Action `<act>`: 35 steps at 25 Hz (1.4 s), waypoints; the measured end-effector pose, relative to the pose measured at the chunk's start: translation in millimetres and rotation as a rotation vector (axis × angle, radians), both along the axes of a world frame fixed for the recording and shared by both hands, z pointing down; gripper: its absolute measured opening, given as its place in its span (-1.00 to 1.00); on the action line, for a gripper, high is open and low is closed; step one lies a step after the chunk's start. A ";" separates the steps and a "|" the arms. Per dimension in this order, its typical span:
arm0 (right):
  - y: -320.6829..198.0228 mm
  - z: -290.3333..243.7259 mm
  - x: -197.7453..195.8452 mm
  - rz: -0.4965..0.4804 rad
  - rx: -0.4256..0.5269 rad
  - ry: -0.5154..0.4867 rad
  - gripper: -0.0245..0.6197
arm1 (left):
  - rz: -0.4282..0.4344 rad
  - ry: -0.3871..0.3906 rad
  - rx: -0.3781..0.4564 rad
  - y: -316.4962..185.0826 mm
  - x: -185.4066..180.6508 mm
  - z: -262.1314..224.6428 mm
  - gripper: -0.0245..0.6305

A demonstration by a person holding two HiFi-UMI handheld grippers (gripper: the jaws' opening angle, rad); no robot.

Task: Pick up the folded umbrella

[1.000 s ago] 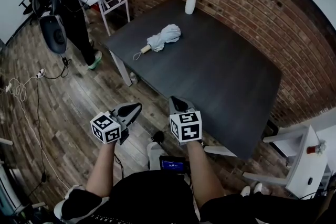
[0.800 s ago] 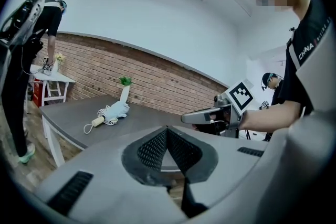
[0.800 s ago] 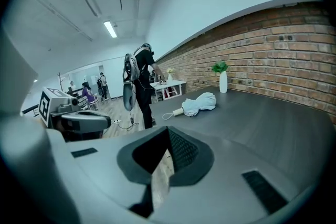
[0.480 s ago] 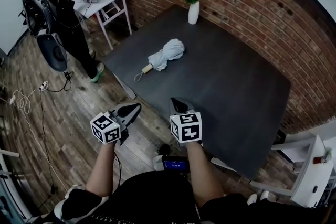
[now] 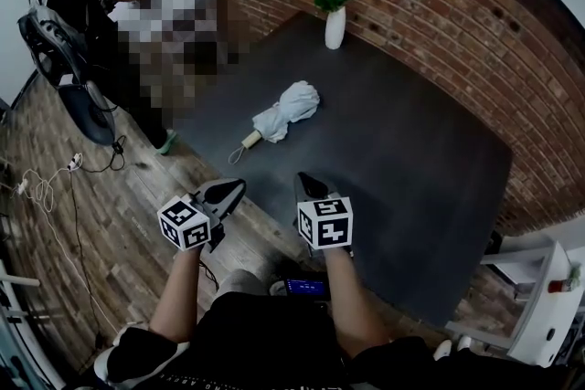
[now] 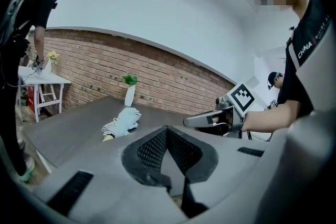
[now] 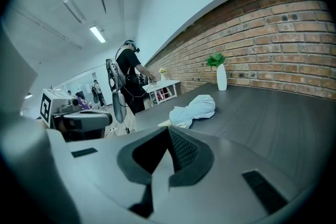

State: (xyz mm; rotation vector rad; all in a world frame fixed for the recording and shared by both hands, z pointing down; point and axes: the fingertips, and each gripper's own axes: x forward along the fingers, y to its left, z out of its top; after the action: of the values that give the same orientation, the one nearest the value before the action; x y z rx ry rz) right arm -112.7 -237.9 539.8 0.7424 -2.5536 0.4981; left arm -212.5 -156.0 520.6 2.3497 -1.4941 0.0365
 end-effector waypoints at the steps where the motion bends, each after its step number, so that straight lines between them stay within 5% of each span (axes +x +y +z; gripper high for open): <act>1: -3.7 0.9 -1.7 0.003 -0.003 0.002 -0.90 | 0.004 0.002 -0.002 -4.1 -1.8 0.8 -0.92; 22: -117.1 -2.4 -59.4 0.295 -0.003 0.035 -0.90 | 0.317 0.022 -0.012 -158.9 -71.4 -0.9 -0.92; 35: -144.8 -6.9 -93.8 0.496 0.004 0.032 -0.90 | 0.541 0.023 -0.028 -204.8 -106.3 1.4 -0.92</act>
State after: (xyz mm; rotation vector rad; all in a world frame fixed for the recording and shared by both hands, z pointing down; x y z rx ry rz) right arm -206.5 -382.7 532.9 1.3820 -2.3296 0.6255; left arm -318.8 -360.8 522.0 2.6456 -0.8015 0.1630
